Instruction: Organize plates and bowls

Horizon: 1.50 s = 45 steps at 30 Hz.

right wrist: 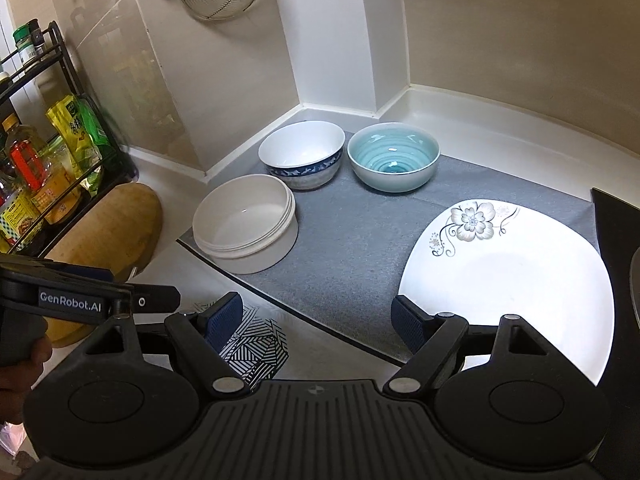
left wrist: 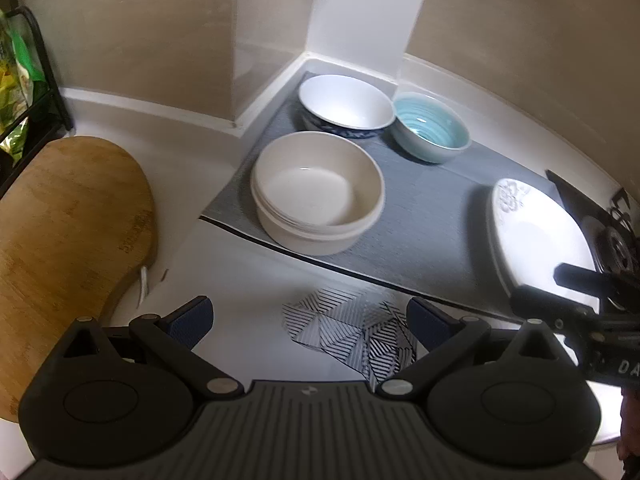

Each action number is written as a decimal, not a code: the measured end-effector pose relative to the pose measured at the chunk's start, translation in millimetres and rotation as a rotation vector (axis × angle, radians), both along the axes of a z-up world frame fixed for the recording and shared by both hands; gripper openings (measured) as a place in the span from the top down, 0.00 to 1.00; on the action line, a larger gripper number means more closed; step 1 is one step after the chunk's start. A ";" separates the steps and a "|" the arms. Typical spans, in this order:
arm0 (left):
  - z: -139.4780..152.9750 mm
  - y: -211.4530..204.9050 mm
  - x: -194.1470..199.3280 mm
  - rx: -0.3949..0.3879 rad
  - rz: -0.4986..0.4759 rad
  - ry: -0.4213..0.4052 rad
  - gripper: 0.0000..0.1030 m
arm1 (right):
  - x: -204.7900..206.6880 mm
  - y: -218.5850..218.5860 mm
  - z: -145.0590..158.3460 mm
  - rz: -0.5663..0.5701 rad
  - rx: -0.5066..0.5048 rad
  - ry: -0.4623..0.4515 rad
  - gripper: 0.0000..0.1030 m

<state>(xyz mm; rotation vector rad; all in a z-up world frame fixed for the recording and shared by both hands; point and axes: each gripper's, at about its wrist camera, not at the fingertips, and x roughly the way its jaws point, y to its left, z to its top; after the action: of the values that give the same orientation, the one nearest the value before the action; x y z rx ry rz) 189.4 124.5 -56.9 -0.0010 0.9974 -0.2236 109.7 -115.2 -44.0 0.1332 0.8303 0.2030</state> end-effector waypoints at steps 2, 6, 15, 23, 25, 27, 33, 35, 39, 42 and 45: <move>-0.7 2.5 6.8 0.008 0.022 0.003 0.00 | 3.4 1.3 -0.6 -0.002 0.000 0.001 0.19; -3.7 8.0 23.4 0.041 0.080 0.014 0.00 | 13.3 3.2 -2.8 -0.005 0.004 0.005 0.19; -13.5 23.6 68.8 0.086 0.215 0.068 0.00 | 54.7 15.5 -12.9 -0.034 0.012 0.022 0.19; -24.6 31.6 100.8 0.038 0.269 0.119 0.00 | 94.3 28.4 -27.7 -0.045 0.044 0.086 0.19; -28.0 32.2 107.5 0.022 0.275 0.132 0.00 | 102.0 32.0 -31.5 -0.042 0.045 0.096 0.19; -30.9 31.9 113.9 0.016 0.277 0.142 0.00 | 110.3 34.8 -35.3 -0.040 0.042 0.105 0.19; -41.1 26.0 129.5 0.031 0.270 0.161 0.00 | 132.2 38.7 -48.3 -0.056 0.041 0.142 0.19; -44.9 24.3 133.6 0.035 0.266 0.169 0.00 | 138.0 41.2 -51.5 -0.053 0.040 0.153 0.19; -53.2 21.9 143.6 0.040 0.258 0.186 0.00 | 147.6 46.7 -57.3 -0.044 0.029 0.171 0.19; -57.5 20.8 149.0 0.045 0.254 0.194 0.00 | 153.6 49.5 -61.5 -0.044 0.021 0.186 0.19; -60.3 21.0 150.7 0.047 0.254 0.205 0.00 | 159.0 51.1 -65.9 -0.046 0.019 0.202 0.19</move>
<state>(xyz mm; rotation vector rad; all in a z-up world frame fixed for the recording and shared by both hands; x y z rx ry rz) 340.1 145.5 -117.2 -0.1097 1.1945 0.0341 268.7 -64.1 -109.9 0.1925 1.0255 0.1558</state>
